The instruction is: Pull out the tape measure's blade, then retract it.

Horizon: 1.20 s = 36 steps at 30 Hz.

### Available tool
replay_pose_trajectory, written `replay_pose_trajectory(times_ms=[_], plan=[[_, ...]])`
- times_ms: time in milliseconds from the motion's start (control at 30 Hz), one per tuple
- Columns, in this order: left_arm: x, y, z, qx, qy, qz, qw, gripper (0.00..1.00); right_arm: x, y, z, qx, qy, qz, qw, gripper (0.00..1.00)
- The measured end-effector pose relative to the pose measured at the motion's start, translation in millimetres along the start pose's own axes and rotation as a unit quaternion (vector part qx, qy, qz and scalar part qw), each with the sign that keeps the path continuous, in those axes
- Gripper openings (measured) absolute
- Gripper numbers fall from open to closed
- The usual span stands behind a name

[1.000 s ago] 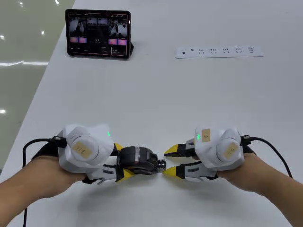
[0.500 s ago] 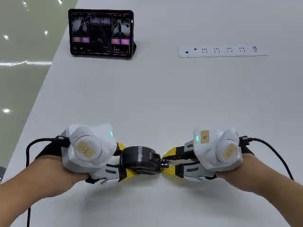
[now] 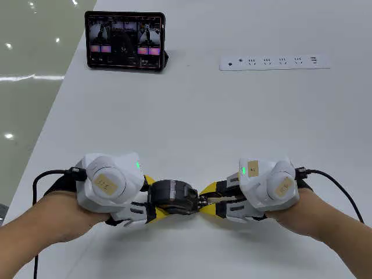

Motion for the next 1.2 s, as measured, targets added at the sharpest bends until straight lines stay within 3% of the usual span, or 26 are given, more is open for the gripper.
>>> replay_pose_trajectory(times_ms=[500,1200], plan=[[0.1,0.6,-0.3,-0.013,0.003,-0.003,0.9999,0.27,1.7,-0.6,-2.0,0.023,-0.003,-0.007,0.9997,0.1],[-0.3,-1.2,0.1,-0.015,0.001,-0.014,0.9998,0.27,23.2,13.5,-0.2,0.018,0.009,-0.017,0.9997,0.1]])
Point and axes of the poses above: the centre of the closed fingertips' face, and the gripper's own axes: x roughly backward along the fingers, z roughly to its right, y roughly out of its underside, the point moved 9 cm from there along x, roughly backward along the fingers, and after that the axes turned 12 degrees about y, right-handed, at the moved point
